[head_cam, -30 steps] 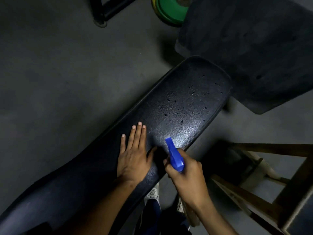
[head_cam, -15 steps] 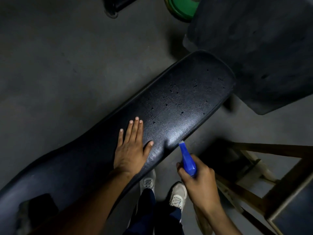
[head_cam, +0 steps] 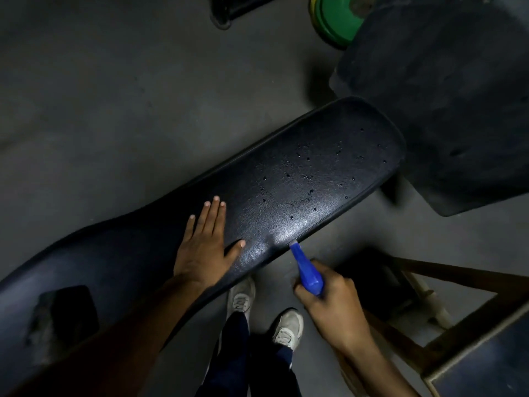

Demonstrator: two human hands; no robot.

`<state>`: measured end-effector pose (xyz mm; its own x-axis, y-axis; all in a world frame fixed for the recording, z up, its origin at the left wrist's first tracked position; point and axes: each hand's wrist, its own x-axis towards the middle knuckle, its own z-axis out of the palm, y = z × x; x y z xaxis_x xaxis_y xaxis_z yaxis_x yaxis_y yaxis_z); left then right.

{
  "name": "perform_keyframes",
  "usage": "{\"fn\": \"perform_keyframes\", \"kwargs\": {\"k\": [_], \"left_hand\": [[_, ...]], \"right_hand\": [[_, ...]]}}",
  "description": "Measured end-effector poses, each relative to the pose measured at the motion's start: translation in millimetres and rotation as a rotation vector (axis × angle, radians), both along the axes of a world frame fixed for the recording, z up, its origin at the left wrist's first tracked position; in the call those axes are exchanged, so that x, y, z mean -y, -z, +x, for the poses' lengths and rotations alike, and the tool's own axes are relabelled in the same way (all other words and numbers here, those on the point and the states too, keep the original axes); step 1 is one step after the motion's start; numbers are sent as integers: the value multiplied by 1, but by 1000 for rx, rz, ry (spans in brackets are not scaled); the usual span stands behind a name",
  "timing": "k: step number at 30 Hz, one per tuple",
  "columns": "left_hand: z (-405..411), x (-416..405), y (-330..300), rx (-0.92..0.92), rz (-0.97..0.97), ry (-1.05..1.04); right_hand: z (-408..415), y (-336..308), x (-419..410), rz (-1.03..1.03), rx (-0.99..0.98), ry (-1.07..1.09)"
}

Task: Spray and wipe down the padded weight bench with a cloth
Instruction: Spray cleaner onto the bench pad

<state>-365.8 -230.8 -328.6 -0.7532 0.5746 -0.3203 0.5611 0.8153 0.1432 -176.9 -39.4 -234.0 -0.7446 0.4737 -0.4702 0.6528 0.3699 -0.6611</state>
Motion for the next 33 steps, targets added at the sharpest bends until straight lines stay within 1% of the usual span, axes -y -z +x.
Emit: {"fn": "perform_keyframes", "kwargs": {"k": [3, 7, 12, 17, 22, 25, 29, 31, 33], "left_hand": [[9, 22, 2, 10, 6, -47], [16, 39, 3, 6, 0, -28], [19, 35, 6, -28, 4, -45], [20, 35, 9, -57, 19, -54], [21, 36, 10, -50, 55, -59], [21, 39, 6, 3, 85, -53], [16, 50, 0, 70, 239, -44], [16, 57, -2, 60, 264, -77], [17, 67, -3, 19, 232, -108]], "right_hand": [[-9, 3, 8, -20, -33, -43], [-22, 1, 17, -14, -98, -67], [-40, 1, 23, -45, -185, 34], [-46, 5, 36, -57, -217, 40], [-38, 5, 55, -57, -211, -1], [-28, 7, 69, -34, -176, -49], [-10, 11, 79, -16, -117, -71], [-1, 12, 83, 13, -95, -67], [9, 14, 87, 6, -73, -28]]}}
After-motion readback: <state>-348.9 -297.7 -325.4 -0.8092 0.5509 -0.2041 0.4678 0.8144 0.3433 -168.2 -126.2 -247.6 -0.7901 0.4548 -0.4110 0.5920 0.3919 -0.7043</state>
